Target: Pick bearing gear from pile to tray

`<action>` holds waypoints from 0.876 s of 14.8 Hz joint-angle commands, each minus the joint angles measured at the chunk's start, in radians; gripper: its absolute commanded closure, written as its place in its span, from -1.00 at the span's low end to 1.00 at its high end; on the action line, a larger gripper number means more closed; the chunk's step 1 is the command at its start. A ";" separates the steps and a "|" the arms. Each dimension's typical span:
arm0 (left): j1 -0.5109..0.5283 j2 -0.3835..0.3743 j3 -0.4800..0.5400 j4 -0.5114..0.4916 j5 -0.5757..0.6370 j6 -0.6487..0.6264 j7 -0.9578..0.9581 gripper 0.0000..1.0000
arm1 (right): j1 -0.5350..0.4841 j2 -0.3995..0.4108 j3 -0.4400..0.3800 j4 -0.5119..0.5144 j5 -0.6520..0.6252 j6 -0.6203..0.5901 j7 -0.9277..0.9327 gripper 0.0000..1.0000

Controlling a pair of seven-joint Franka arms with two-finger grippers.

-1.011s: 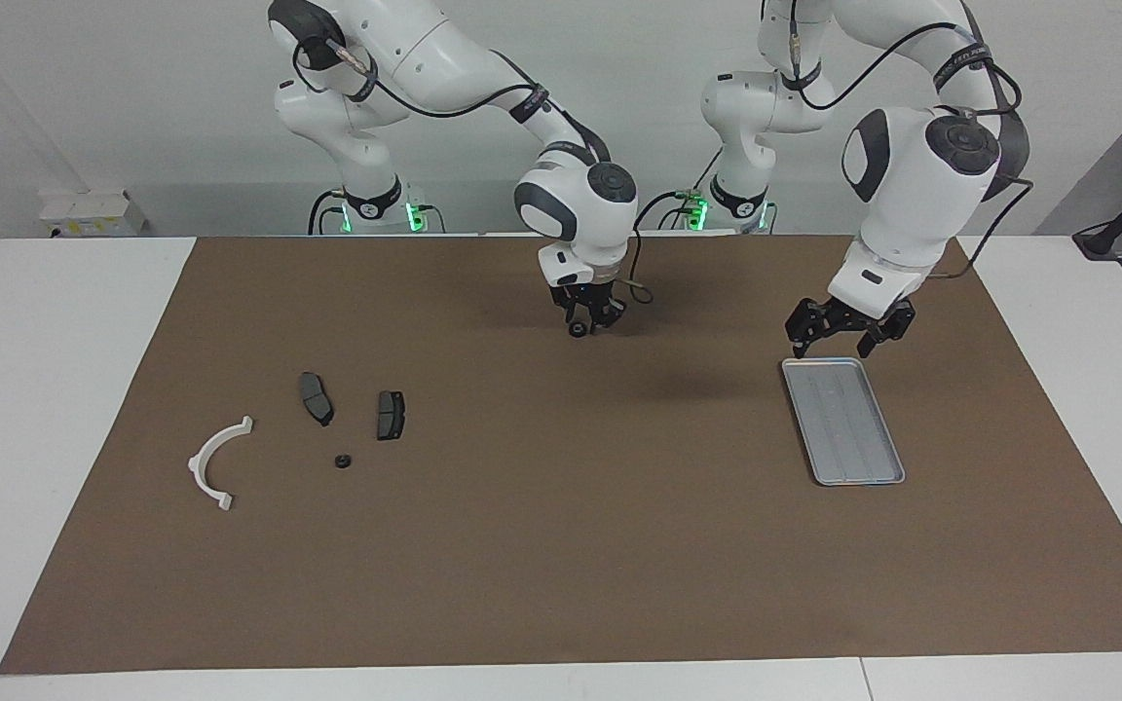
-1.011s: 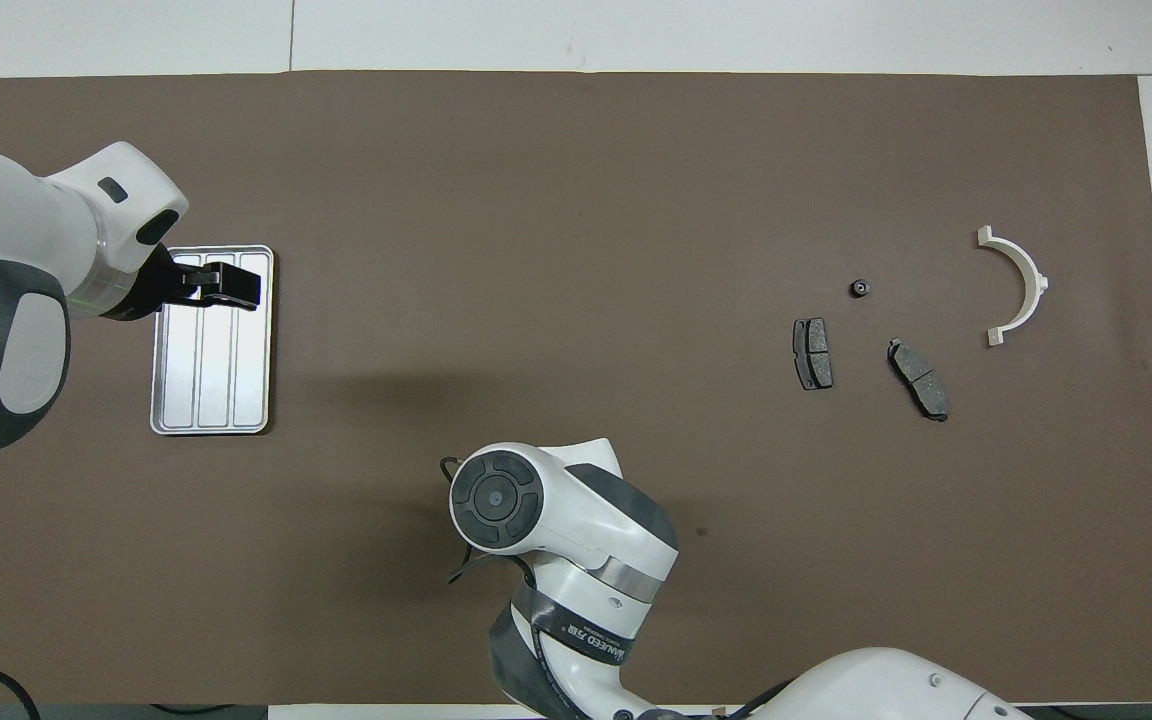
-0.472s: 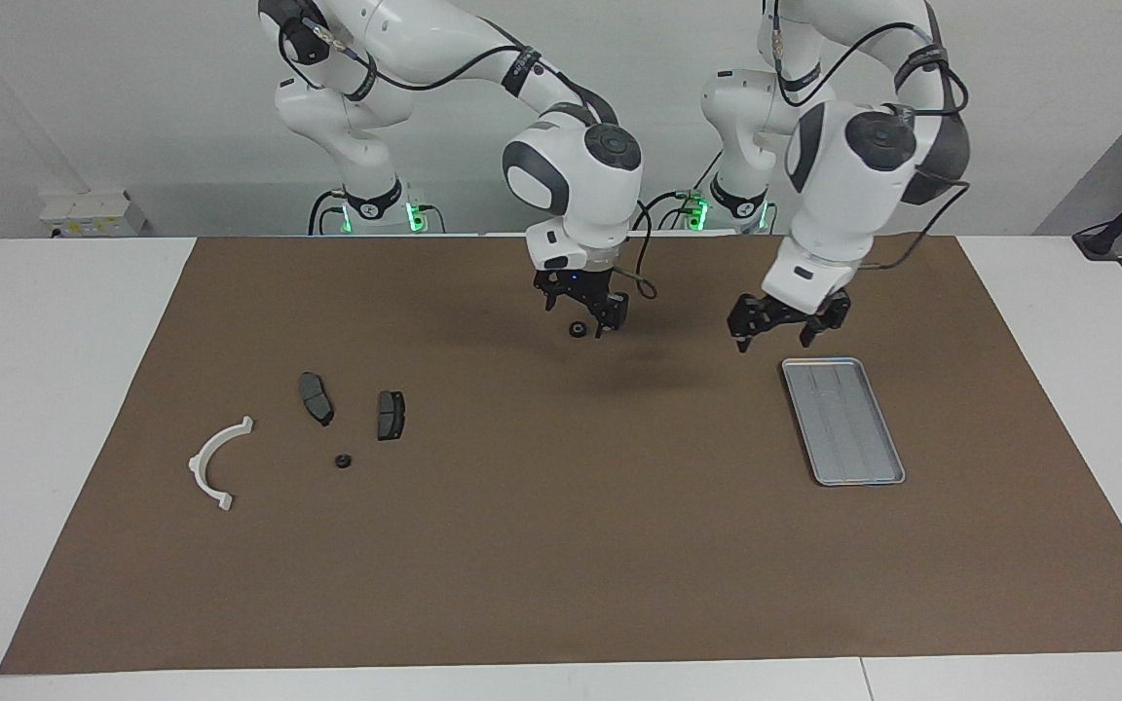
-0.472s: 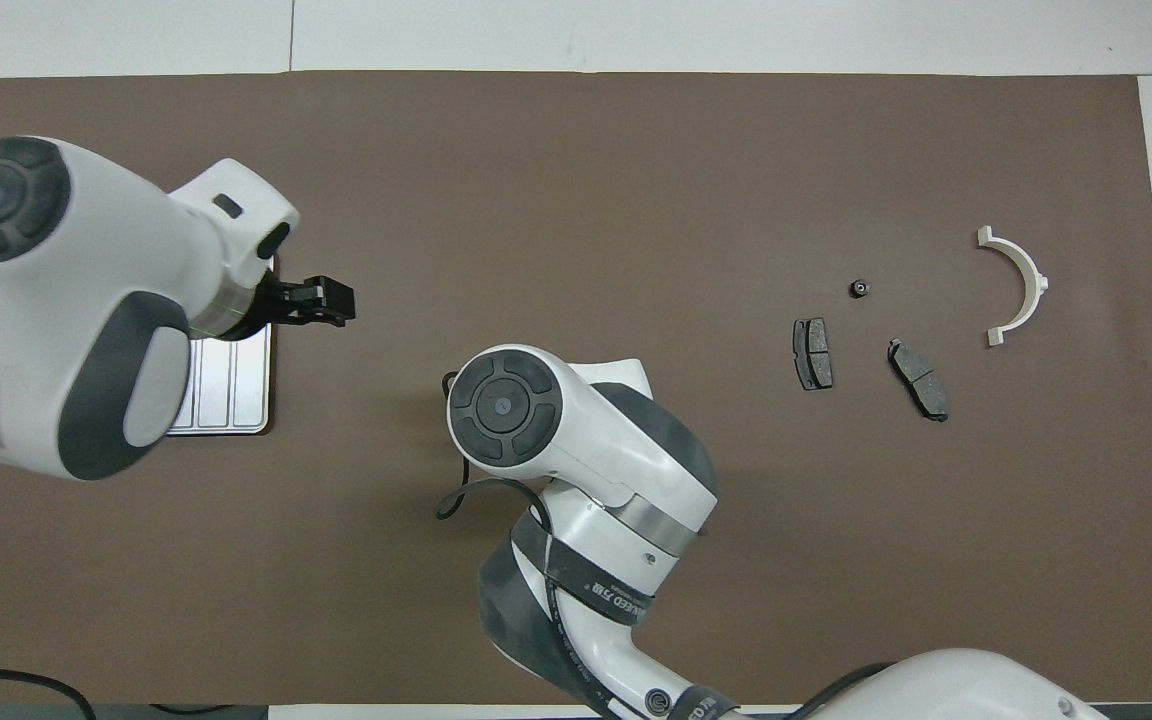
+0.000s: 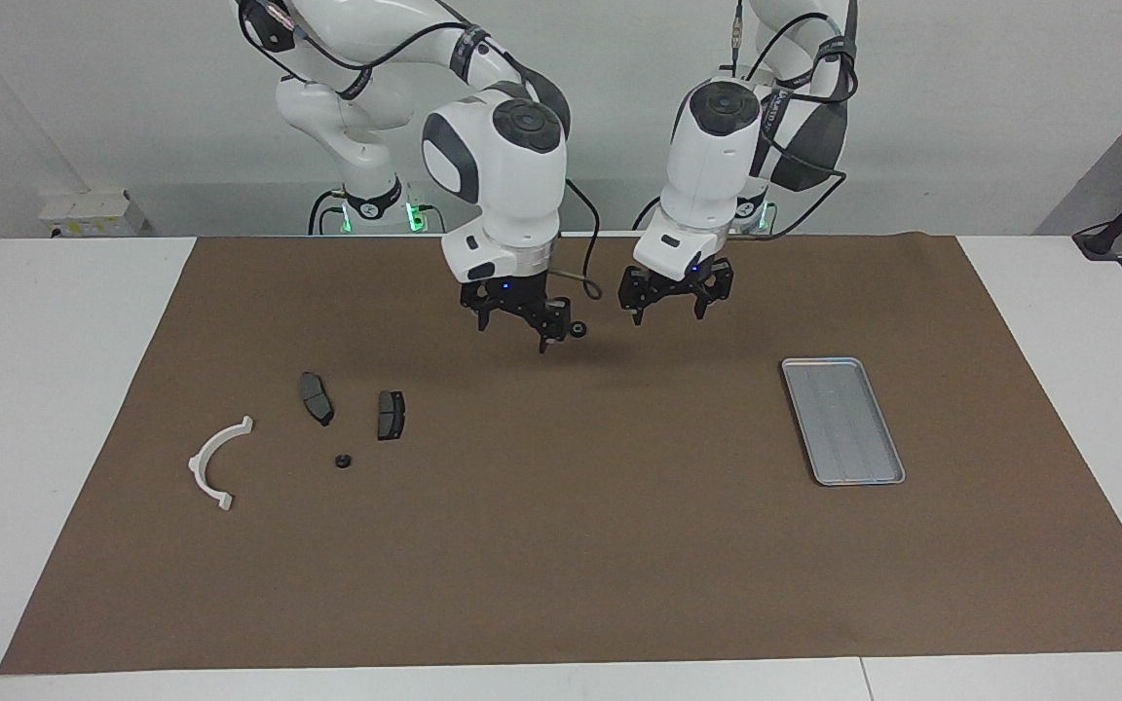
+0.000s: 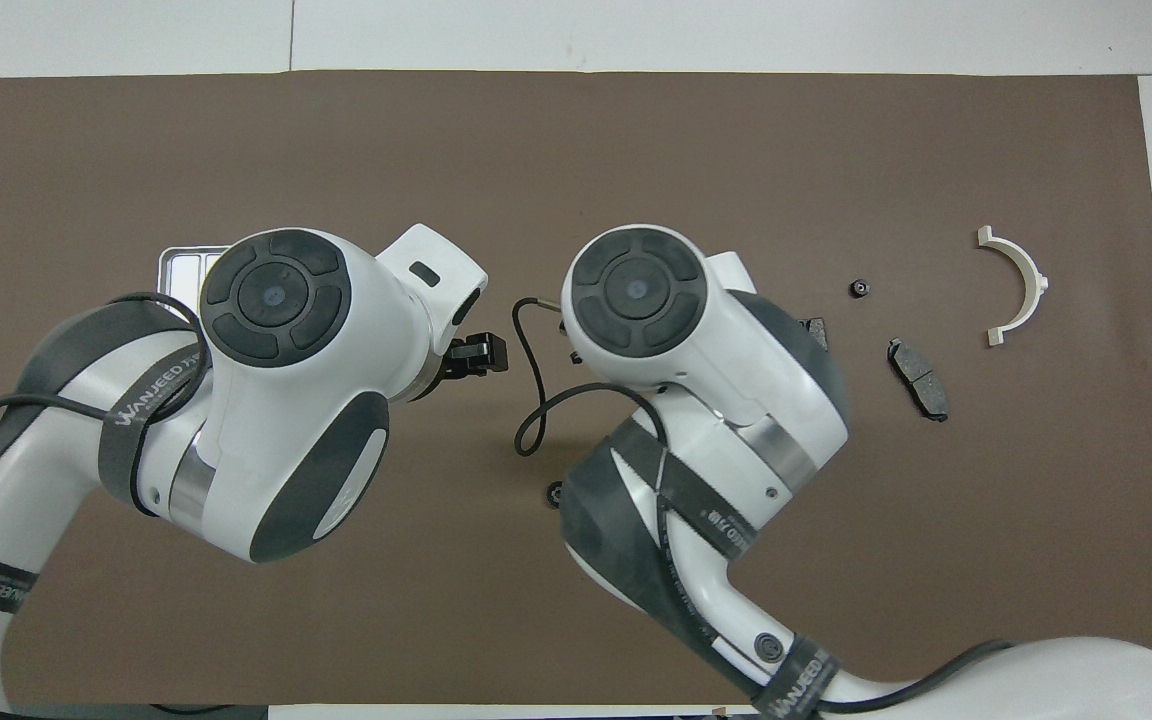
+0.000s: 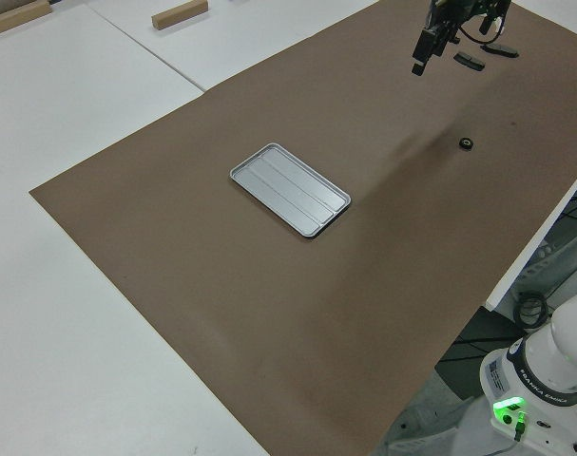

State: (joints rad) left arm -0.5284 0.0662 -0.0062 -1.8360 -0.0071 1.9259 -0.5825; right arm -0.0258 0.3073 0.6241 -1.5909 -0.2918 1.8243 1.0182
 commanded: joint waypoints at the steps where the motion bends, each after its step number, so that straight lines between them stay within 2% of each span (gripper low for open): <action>1: 0.005 -0.011 0.005 0.001 -0.004 -0.015 0.006 -1.00 | -0.069 -0.019 0.012 0.012 0.006 -0.016 -0.162 -1.00; 8: -0.100 -0.017 0.003 -0.034 -0.005 0.033 -0.103 -1.00 | -0.272 -0.010 0.011 0.022 0.025 0.029 -0.550 -1.00; 13: -0.148 -0.032 0.003 -0.164 -0.005 0.171 -0.155 -1.00 | -0.359 0.009 0.005 -0.011 0.040 0.081 -0.636 -1.00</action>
State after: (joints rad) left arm -0.6528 0.0667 -0.0179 -1.9205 -0.0072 2.0361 -0.7139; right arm -0.3576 0.3097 0.6200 -1.5745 -0.2736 1.8697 0.4122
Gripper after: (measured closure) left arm 0.000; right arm 0.000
